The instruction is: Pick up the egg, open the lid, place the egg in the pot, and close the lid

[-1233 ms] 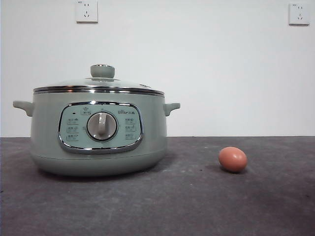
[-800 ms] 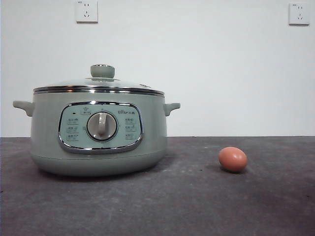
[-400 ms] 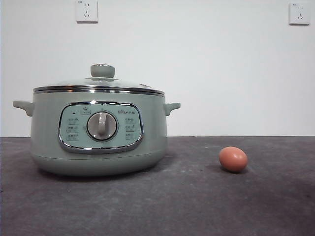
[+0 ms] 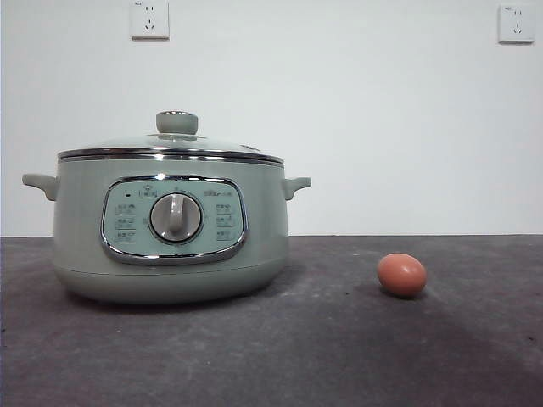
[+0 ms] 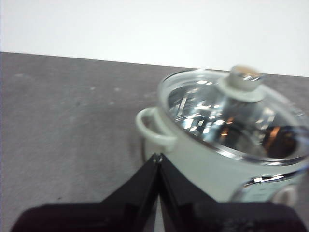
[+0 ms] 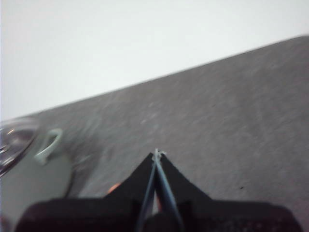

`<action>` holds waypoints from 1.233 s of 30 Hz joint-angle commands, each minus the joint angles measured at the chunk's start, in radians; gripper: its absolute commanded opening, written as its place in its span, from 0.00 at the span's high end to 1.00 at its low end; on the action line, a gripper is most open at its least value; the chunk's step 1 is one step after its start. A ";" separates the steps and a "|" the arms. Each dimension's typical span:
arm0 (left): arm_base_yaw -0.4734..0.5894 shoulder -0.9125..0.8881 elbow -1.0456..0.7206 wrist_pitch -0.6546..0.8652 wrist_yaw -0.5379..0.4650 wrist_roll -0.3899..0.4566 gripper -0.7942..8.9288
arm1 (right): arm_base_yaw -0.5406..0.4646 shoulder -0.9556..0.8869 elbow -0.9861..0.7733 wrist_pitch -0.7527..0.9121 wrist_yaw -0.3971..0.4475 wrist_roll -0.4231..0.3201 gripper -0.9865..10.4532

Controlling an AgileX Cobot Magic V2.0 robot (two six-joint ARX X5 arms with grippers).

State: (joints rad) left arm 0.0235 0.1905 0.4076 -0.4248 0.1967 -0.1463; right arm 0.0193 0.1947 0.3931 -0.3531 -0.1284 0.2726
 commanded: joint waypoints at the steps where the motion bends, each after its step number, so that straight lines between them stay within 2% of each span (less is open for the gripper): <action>1: 0.002 0.045 0.095 -0.063 0.027 -0.006 0.92 | 0.000 0.069 0.110 -0.072 -0.050 -0.051 0.92; 8: 0.002 0.159 0.319 -0.224 0.114 0.029 0.92 | 0.000 0.235 0.403 -0.286 -0.173 -0.189 0.92; 16: 0.002 0.258 0.543 -0.406 0.178 0.103 0.92 | 0.000 0.390 0.677 -0.533 -0.202 -0.308 0.92; 20: 0.001 0.284 0.611 -0.473 0.178 0.125 0.92 | 0.000 0.427 0.729 -0.605 -0.251 -0.330 0.92; 26: 0.001 0.291 0.638 -0.488 0.180 0.124 0.92 | 0.000 0.431 0.735 -0.622 -0.259 -0.330 0.92; 31: 0.001 0.293 0.638 -0.487 0.180 0.121 0.89 | 0.000 0.431 0.735 -0.620 -0.258 -0.329 0.87; 33: 0.001 0.294 0.640 -0.488 0.181 0.114 0.72 | 0.000 0.431 0.735 -0.620 -0.259 -0.329 0.74; 35: 0.001 0.297 0.642 -0.487 0.180 0.099 0.38 | 0.000 0.431 0.735 -0.620 -0.258 -0.326 0.56; 36: 0.001 0.297 0.643 -0.486 0.180 0.097 0.27 | 0.000 0.431 0.735 -0.620 -0.258 -0.325 0.49; 37: 0.001 0.298 0.643 -0.487 0.181 0.097 0.21 | 0.000 0.431 0.735 -0.620 -0.258 -0.325 0.43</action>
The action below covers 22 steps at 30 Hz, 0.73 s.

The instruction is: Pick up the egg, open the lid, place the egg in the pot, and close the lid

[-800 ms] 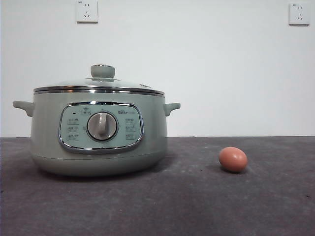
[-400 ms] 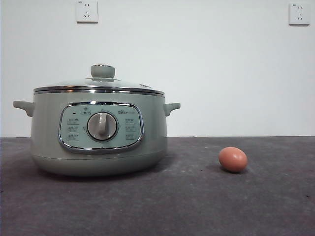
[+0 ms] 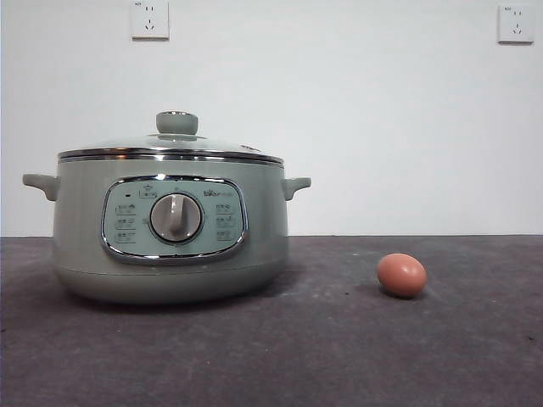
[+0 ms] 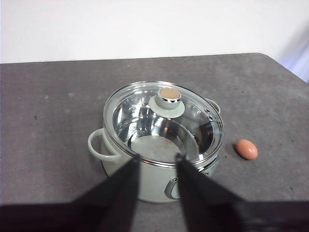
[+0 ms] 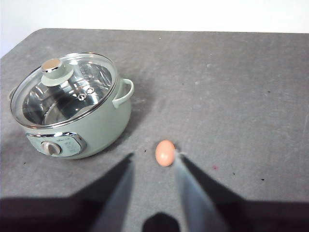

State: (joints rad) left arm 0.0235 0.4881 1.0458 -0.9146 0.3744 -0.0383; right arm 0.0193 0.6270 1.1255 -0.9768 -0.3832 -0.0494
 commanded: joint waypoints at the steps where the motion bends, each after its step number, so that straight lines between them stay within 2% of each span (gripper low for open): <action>1: 0.001 0.002 0.005 0.003 0.004 -0.011 0.21 | 0.000 -0.001 0.003 0.004 -0.003 -0.002 0.41; 12: 0.001 0.071 0.005 0.048 0.064 -0.011 0.21 | 0.000 0.018 0.003 0.004 -0.004 0.001 0.41; 22: -0.040 0.298 0.010 0.200 0.082 -0.009 0.21 | 0.000 0.089 0.003 0.005 -0.019 0.001 0.41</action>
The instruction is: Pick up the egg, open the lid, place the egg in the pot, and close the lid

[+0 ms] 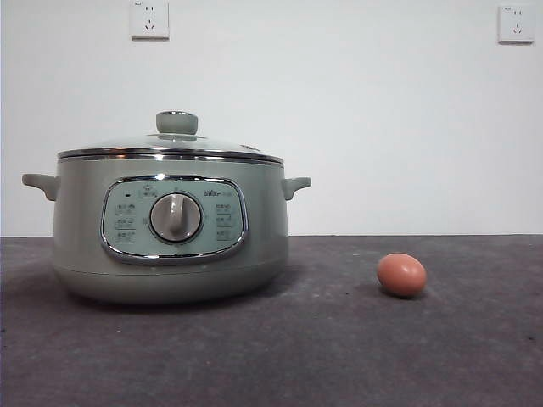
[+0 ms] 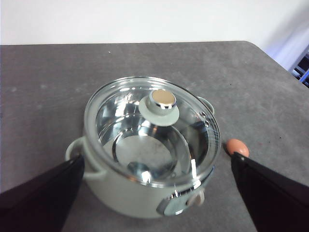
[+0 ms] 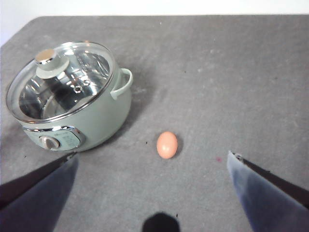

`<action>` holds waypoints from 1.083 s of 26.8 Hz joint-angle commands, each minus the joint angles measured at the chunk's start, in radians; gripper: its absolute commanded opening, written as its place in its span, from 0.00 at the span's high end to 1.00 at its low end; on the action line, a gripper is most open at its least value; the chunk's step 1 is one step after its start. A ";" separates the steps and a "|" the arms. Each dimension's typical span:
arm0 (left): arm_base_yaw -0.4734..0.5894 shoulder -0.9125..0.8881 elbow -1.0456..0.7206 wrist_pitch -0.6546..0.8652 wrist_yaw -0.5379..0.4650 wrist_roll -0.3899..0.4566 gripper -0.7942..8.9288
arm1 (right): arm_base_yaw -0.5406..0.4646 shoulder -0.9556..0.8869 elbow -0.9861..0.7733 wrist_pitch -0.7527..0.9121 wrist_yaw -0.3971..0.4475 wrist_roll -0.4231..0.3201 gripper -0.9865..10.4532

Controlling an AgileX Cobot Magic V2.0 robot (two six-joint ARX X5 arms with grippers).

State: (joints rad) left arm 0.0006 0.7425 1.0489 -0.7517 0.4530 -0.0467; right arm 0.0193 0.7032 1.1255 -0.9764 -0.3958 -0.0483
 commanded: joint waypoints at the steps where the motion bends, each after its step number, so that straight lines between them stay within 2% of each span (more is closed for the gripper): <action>1: -0.028 0.073 0.014 0.051 0.003 -0.001 0.21 | 0.001 0.021 0.003 0.004 -0.006 0.000 0.41; 8: -0.143 0.344 0.148 0.095 -0.028 0.029 0.21 | 0.001 0.080 0.003 0.004 -0.010 0.000 0.41; 17: -0.332 0.740 0.388 0.102 -0.251 0.142 0.21 | 0.001 0.126 0.003 0.002 -0.009 -0.001 0.42; 20: -0.364 0.802 0.389 0.127 -0.298 0.152 0.21 | 0.001 0.126 0.003 0.002 -0.009 0.000 0.42; 27: -0.369 0.868 0.389 0.119 -0.323 0.146 0.21 | 0.001 0.126 0.003 0.002 -0.009 0.000 0.42; 28: -0.369 0.868 0.389 0.119 -0.323 0.145 0.22 | 0.001 0.126 0.003 0.003 -0.009 0.000 0.42; 29: -0.369 0.868 0.389 0.119 -0.323 0.145 0.29 | 0.001 0.126 0.003 0.003 -0.009 0.000 0.42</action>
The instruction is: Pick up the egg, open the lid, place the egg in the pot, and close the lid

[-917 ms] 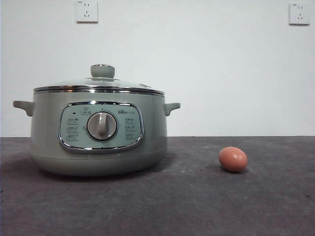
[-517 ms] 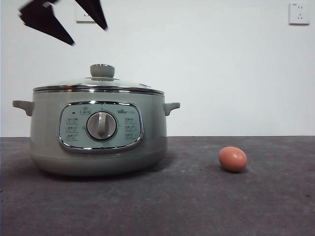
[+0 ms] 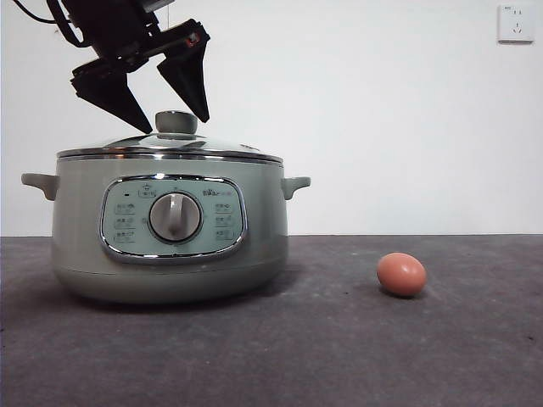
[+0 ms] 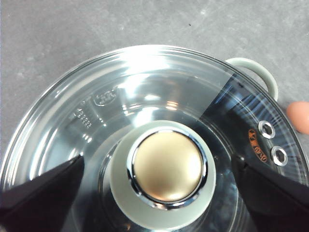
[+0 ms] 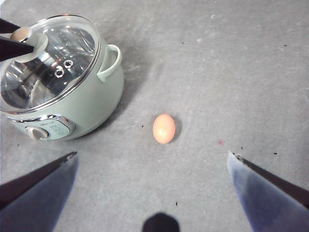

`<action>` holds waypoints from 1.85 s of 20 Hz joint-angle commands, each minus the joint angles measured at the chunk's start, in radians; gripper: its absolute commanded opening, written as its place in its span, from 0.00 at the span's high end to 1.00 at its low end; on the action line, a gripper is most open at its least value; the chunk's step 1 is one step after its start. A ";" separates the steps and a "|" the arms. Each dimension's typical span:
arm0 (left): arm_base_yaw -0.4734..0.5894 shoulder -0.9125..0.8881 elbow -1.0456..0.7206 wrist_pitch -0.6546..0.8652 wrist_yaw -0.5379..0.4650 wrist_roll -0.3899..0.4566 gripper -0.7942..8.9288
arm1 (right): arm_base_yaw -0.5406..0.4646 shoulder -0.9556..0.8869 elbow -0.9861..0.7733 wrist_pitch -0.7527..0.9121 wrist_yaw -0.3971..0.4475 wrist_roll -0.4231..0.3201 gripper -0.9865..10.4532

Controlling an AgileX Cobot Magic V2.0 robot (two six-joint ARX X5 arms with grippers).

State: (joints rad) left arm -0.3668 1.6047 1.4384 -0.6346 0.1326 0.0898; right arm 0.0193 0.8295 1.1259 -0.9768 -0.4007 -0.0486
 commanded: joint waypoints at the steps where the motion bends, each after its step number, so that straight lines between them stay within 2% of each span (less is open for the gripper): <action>1: -0.002 0.006 0.000 0.001 -0.002 0.008 0.36 | 0.001 0.000 0.003 0.003 -0.004 0.000 0.42; 7: -0.008 0.031 0.000 -0.004 0.027 0.004 0.41 | 0.001 0.000 0.003 0.003 -0.004 0.003 0.42; 19: -0.011 0.029 0.000 -0.033 0.028 -0.011 0.83 | 0.001 0.006 0.003 -0.008 -0.003 0.003 0.42; 21: -0.011 0.026 0.000 -0.039 0.028 -0.011 0.93 | 0.001 0.011 0.003 -0.011 -0.003 0.003 0.42; 31: -0.011 -0.085 0.066 -0.038 0.028 -0.011 0.93 | 0.001 0.047 0.003 -0.008 -0.003 0.003 0.42; 37: 0.005 -0.262 0.105 -0.079 0.027 -0.011 0.93 | 0.011 0.142 0.003 0.053 -0.004 0.009 0.42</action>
State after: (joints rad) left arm -0.3653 1.3594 1.5242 -0.7422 0.1509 0.0856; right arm 0.0288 0.9695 1.1263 -0.9264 -0.4004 -0.0444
